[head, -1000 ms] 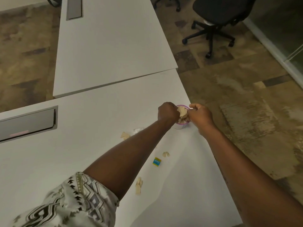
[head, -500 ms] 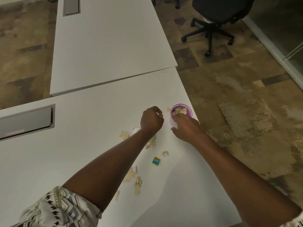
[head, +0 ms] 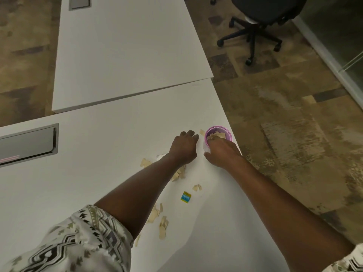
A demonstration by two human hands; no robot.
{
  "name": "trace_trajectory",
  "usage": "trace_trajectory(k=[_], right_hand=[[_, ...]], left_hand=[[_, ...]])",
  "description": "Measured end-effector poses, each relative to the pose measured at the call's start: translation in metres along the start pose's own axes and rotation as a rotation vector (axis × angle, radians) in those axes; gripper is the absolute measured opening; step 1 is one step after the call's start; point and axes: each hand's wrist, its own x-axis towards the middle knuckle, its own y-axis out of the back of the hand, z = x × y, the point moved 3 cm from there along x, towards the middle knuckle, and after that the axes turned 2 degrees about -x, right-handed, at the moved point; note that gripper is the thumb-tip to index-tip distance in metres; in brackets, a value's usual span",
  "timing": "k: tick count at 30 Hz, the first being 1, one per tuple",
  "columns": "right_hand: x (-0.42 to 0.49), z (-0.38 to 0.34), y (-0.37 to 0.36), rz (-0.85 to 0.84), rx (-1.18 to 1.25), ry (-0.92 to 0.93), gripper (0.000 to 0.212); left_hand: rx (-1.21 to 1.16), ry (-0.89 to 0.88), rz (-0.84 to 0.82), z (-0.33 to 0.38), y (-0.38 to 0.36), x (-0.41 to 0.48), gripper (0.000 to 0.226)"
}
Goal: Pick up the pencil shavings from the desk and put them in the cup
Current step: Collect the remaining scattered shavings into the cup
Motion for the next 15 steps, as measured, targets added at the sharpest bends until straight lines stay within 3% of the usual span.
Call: trace_trajectory(k=[10,15], right_hand=[[-0.021,-0.002,0.022,0.209,0.068,0.056,0.044],[-0.056,-0.024,0.034,0.416,0.231,0.127,0.033]], left_hand=[[0.139,-0.199,-0.126,-0.007,-0.026,0.033,0.073],[0.212,-0.26,-0.074,-0.015,-0.031,0.028,0.066]])
